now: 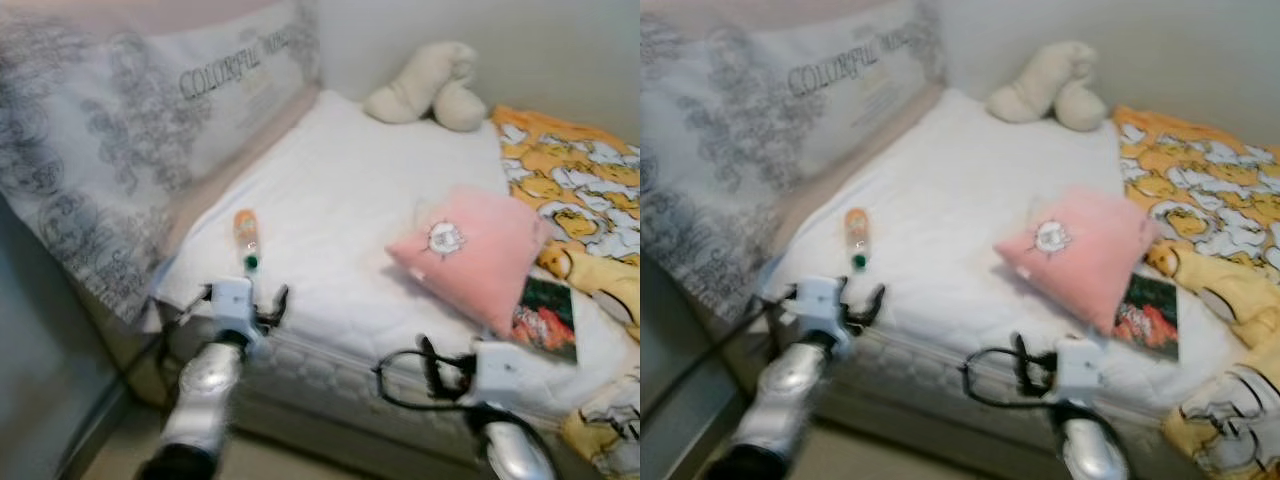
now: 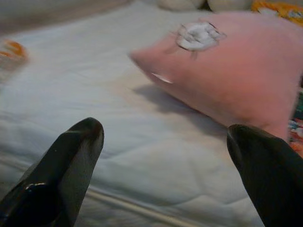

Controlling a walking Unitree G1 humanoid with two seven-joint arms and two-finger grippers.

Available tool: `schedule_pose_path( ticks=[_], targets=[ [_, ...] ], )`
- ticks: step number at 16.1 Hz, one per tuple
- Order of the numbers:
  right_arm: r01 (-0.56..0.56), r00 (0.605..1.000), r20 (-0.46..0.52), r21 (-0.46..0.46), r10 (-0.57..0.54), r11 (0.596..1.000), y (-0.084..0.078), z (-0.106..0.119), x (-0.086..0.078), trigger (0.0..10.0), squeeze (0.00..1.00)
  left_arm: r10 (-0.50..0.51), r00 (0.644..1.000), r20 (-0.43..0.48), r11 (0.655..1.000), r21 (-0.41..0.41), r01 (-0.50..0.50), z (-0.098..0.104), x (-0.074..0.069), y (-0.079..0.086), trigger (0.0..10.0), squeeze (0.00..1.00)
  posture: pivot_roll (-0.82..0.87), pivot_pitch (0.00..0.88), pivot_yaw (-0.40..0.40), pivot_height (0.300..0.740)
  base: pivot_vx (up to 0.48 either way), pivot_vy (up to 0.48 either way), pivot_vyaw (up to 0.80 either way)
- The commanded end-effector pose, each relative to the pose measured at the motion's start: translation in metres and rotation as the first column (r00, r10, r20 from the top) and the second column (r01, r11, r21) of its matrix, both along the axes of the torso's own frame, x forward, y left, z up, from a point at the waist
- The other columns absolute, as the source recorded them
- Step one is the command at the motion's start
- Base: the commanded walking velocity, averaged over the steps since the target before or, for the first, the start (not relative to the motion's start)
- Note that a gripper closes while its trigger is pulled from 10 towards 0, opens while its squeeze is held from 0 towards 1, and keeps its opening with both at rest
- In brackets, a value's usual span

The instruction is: Clean up the room

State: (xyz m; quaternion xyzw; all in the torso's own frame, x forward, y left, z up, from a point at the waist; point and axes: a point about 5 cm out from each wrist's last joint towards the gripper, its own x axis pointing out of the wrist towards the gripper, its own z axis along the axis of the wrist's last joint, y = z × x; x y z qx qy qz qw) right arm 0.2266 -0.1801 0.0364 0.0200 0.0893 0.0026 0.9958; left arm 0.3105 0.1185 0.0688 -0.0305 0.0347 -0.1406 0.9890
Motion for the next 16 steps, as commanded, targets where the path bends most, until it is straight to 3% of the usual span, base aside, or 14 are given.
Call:
schedule_pose_path(
  ticks=[1,3,7,10,11,12,14,16],
  targets=[
    [-0.021,1.000,0.016,0.024,0.020,0.999,0.007,0.004,0.005,10.0,0.00,0.026,1.000,0.008,0.999,0.027,-0.027,0.001,0.002,0.009,10.0,0.00,0.07,0.000,-0.055,0.740,0.472,0.000,0.00],
    [-0.037,0.999,0.020,0.015,0.037,0.999,0.007,0.005,0.008,10.0,0.00,0.037,0.999,0.009,0.999,0.024,-0.037,0.002,0.004,0.009,10.0,0.00,0.08,0.000,-0.057,0.740,0.454,0.000,0.00],
    [-0.090,0.996,-0.002,-0.003,0.090,0.996,0.013,0.003,0.008,10.0,0.00,0.023,1.000,0.012,0.999,0.031,-0.024,0.003,0.006,0.010,10.0,0.00,0.08,0.000,-0.063,0.740,0.330,0.348,-0.15],
    [-0.087,0.996,-0.003,0.026,0.088,0.996,0.014,0.000,0.005,10.0,0.00,0.017,1.000,0.016,0.988,0.154,-0.019,0.005,0.016,0.006,10.0,0.00,0.08,0.000,-0.067,0.740,0.301,0.374,-0.60],
    [-0.089,0.996,-0.005,0.021,0.089,0.996,0.013,0.000,0.005,10.0,0.00,0.029,0.999,0.025,0.994,0.102,-0.031,0.009,0.019,0.006,10.0,0.00,0.08,0.000,-0.063,0.740,0.000,0.000,0.00],
    [-0.085,0.996,-0.005,0.011,0.085,0.996,0.012,0.000,0.005,10.0,0.00,0.036,0.999,0.019,0.997,0.070,-0.038,0.013,0.022,0.006,10.0,1.00,0.07,0.000,-0.060,0.740,0.000,0.000,0.00],
    [-0.064,0.998,0.000,0.011,0.064,0.998,0.009,0.002,0.005,10.0,0.00,0.032,0.999,-0.021,0.989,0.143,-0.029,0.006,0.022,0.005,10.0,1.00,0.06,0.000,-0.051,0.740,0.000,0.000,0.00],
    [-0.060,0.998,0.004,0.009,0.060,0.998,0.009,0.002,0.002,10.0,0.00,0.036,0.999,-0.024,0.987,0.158,-0.032,0.003,0.022,0.002,10.0,1.00,0.05,0.000,-0.040,0.740,0.000,0.000,0.00]
  ],
)
